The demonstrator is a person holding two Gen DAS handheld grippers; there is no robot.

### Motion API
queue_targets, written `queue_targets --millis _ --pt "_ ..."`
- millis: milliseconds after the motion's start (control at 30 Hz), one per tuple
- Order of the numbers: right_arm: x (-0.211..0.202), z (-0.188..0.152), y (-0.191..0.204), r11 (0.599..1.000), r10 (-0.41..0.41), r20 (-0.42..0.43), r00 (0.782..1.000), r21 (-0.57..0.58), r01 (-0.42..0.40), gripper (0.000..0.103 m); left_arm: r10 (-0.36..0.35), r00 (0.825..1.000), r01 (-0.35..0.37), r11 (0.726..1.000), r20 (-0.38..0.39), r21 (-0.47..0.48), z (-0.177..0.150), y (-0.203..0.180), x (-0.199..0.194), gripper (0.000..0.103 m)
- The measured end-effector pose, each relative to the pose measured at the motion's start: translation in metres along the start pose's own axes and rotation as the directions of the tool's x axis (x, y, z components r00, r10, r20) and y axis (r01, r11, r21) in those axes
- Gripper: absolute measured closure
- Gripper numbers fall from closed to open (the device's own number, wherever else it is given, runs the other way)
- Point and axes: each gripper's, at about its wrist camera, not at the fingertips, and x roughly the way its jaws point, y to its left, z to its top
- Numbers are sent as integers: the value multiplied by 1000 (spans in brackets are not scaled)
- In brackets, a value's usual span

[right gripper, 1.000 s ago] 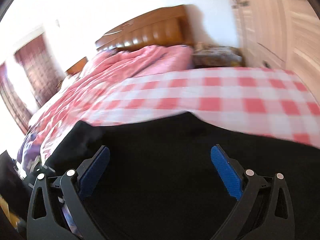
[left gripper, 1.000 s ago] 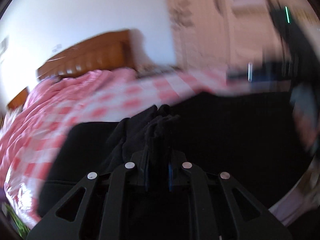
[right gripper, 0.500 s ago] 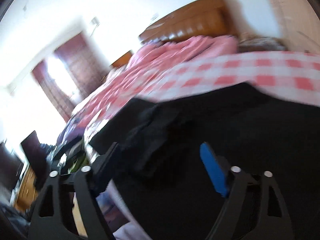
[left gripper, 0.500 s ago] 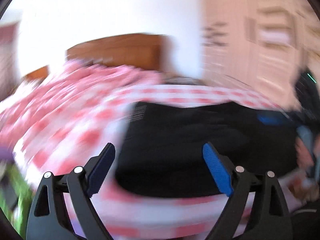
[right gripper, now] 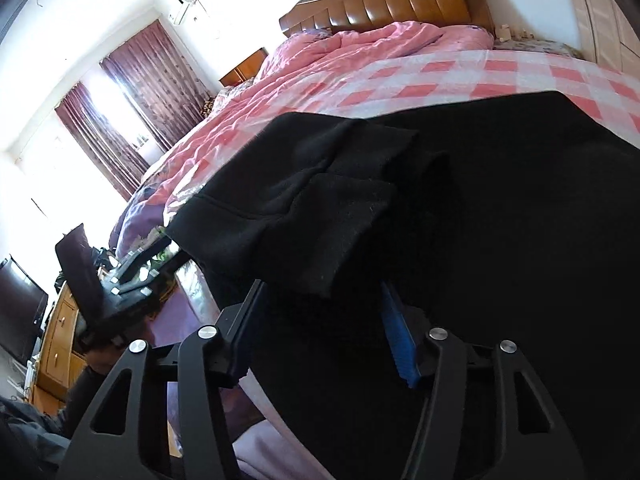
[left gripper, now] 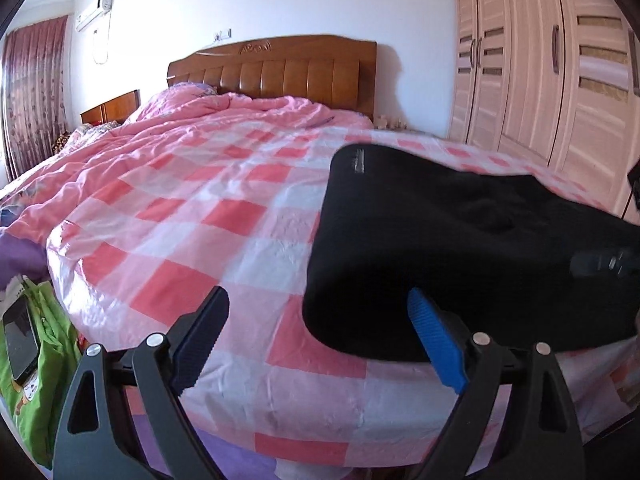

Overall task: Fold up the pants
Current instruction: 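Fold the cuff over onto the sweatpants with the left gripper while the right gripper holds the fabric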

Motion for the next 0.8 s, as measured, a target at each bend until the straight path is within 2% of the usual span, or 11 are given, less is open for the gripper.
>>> queue_targets --millis 133,200,233,267,300,333,500,567,600,700,800 --pt "7 14 5 999 34 -6 999 8 -34 48 4 1000 -4 1000 0 19 -3 -3 -2 12" --pt "19 18 -1 997 54 -23 998 54 -53 56 9 1000 -9 1000 3 20 -3 -1 -2 12" --pt "21 18 -7 995 60 -22 998 81 -58 66 9 1000 -9 1000 4 19 -2 0 -2 12" --pt "22 19 -13 991 70 -12 997 118 -69 83 9 1000 -9 1000 6 20 -2 1 -3 12" --pt "21 21 -16 988 74 0 997 135 -73 90 14 1000 -14 1000 8 22 -1 1 -2 12" --pt "17 22 -14 989 74 14 997 129 -75 92 25 1000 -25 999 9 28 1 2 -1 12" --pt "-20 31 28 999 28 122 992 -48 -22 94 61 998 -62 998 12 26 8 6 1 12" --pt "-32 30 35 997 11 147 989 -81 1 94 83 996 -84 996 10 19 9 9 2 12" --pt "-34 28 32 997 5 143 990 -75 5 94 96 995 -96 995 6 5 10 12 3 12" --pt "-19 14 9 999 -28 77 997 -17 30 94 72 997 -72 997 -8 -30 9 19 6 9" --pt "3 -2 -11 999 -19 11 1000 32 19 94 88 996 -88 996 -23 -15 7 17 11 8"
